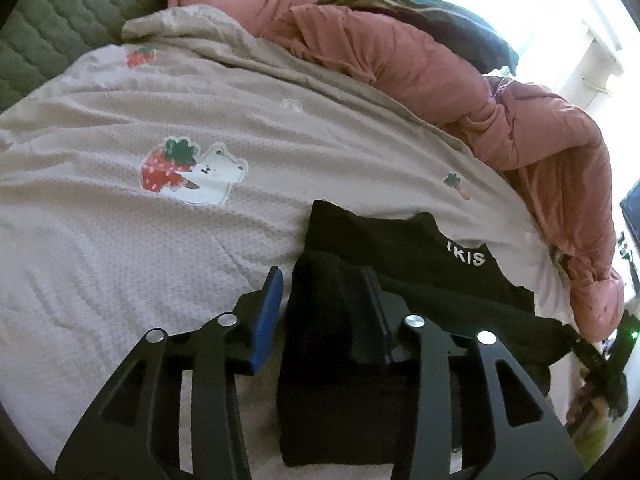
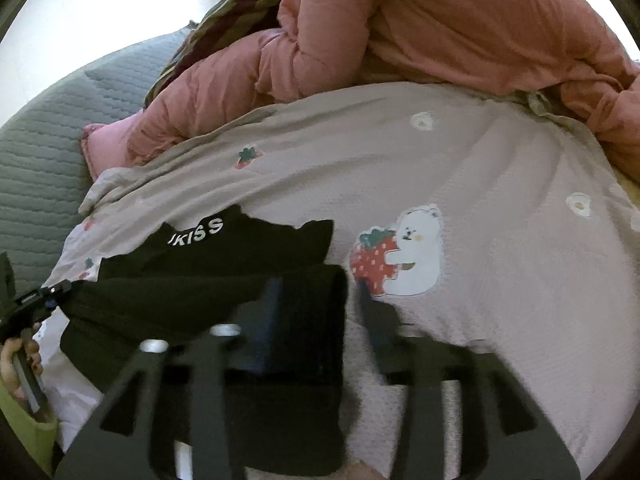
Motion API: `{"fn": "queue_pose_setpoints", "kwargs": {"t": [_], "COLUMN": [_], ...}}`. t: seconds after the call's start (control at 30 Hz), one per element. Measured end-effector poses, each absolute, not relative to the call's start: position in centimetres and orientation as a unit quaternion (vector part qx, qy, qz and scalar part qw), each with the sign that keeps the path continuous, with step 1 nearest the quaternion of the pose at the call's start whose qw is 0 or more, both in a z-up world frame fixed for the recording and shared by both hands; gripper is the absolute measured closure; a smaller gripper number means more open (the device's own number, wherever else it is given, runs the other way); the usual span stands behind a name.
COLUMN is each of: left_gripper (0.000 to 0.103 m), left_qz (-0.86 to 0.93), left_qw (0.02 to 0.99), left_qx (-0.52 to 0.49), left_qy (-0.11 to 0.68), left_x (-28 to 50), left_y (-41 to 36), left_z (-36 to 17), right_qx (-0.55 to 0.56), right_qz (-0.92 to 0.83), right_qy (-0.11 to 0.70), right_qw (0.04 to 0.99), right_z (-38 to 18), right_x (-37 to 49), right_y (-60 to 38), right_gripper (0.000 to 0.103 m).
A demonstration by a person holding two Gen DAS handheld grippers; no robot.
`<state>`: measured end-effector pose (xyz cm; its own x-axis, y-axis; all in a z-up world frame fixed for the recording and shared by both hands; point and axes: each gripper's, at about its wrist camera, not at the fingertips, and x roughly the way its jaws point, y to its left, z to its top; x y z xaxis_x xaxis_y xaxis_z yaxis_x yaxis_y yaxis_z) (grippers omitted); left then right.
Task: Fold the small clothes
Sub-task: 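Lift the hem with both tools, fold it over toward the collar, open, then grasp and straighten the folded sweatshirt edges with both tools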
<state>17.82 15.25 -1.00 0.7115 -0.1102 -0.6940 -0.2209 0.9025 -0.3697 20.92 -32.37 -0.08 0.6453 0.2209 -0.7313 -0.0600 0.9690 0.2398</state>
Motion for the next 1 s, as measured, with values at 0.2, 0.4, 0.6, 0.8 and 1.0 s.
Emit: {"fn": "queue_pose_setpoints", "kwargs": {"t": [0.2,0.4,0.6,0.8,1.0], "left_gripper": [0.069,0.065,0.065,0.064,0.056], "left_qz": [0.037,0.009,-0.016,-0.005,0.005], "left_qw": [0.927,0.936,0.927,0.918,0.921], "left_qx": [-0.169,-0.109,-0.060,-0.015,0.013], "left_qy": [0.332,0.333,0.369,0.396,0.390], "left_x": [15.6,13.8,13.3,13.9,14.4], "left_y": [13.6,10.0,6.8,5.5,4.7], "left_z": [1.6,2.0,-0.7,-3.3,-3.8], "right_qx": [0.083,0.034,-0.013,-0.038,-0.051], "right_qz": [0.102,0.156,0.204,0.192,0.177], "right_qy": [0.397,0.399,0.420,0.456,0.460], "right_qw": [0.908,0.903,0.884,0.868,0.868], "right_z": [1.5,2.2,1.0,-2.1,-3.4], "right_x": [18.9,16.3,14.3,14.7,16.0], "right_y": [-31.4,-27.8,-24.2,-22.4,-22.1], "right_gripper": [0.050,0.060,0.077,0.077,0.079]}}
